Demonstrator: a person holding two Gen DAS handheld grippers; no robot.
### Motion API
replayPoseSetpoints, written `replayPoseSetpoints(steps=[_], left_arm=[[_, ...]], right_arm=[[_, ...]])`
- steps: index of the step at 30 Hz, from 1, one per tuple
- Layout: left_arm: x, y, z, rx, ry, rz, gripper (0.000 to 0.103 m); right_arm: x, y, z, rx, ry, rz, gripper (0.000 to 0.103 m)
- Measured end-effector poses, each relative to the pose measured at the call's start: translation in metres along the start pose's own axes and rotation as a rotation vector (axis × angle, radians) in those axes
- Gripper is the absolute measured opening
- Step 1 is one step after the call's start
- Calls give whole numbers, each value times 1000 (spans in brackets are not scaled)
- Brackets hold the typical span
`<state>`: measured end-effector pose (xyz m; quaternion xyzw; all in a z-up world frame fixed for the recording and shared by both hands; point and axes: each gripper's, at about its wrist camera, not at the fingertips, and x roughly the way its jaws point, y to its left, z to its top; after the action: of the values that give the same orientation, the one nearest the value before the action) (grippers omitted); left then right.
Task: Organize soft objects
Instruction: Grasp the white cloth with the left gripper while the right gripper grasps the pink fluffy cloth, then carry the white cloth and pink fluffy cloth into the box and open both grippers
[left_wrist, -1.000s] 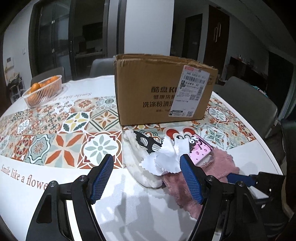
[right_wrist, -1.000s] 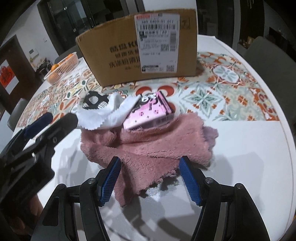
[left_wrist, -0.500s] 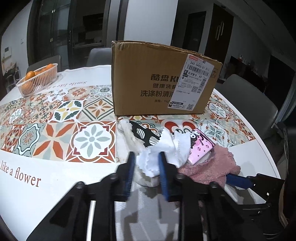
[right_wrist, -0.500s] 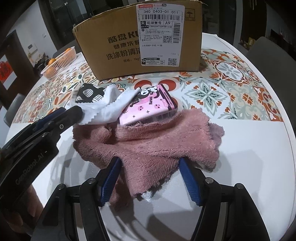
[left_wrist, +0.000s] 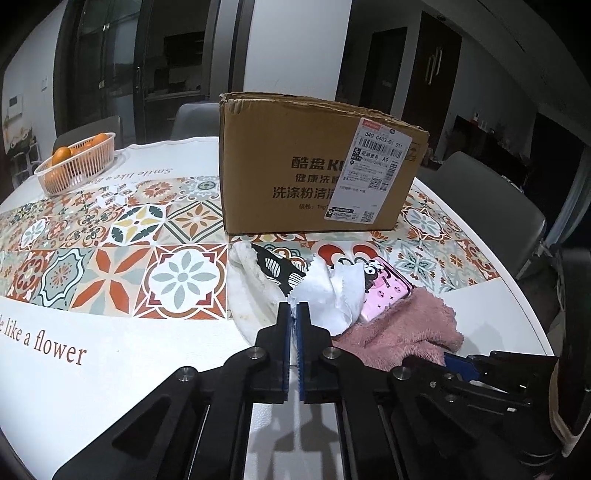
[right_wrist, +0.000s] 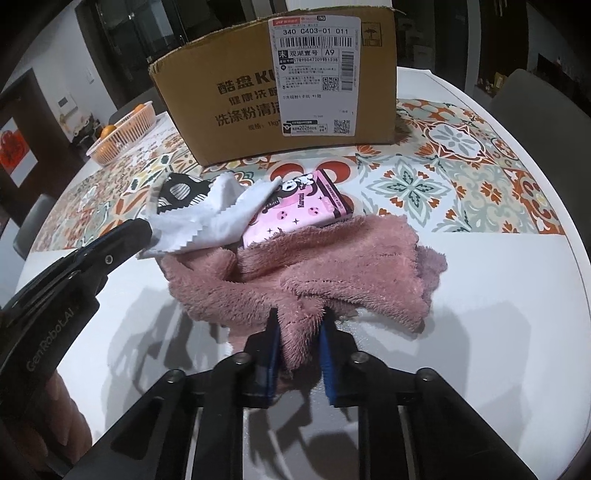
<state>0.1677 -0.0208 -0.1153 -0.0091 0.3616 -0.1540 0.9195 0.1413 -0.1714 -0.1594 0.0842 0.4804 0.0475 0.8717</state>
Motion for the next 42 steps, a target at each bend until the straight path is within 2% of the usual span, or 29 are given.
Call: replayPoseSetpoints(steps=[9,32,42], left_arm=[[-12,-10,5,9,-35,-32,3],[-63,-25,48,44,-249,-46,2],[-74,-23,64,41,-313,-47,2]], right_arm=[[-26,-6,6,27,-78,5,14],[-87,-15,39,57,-291,-2,14],[-108,-9,58,38,-384,-2,14]])
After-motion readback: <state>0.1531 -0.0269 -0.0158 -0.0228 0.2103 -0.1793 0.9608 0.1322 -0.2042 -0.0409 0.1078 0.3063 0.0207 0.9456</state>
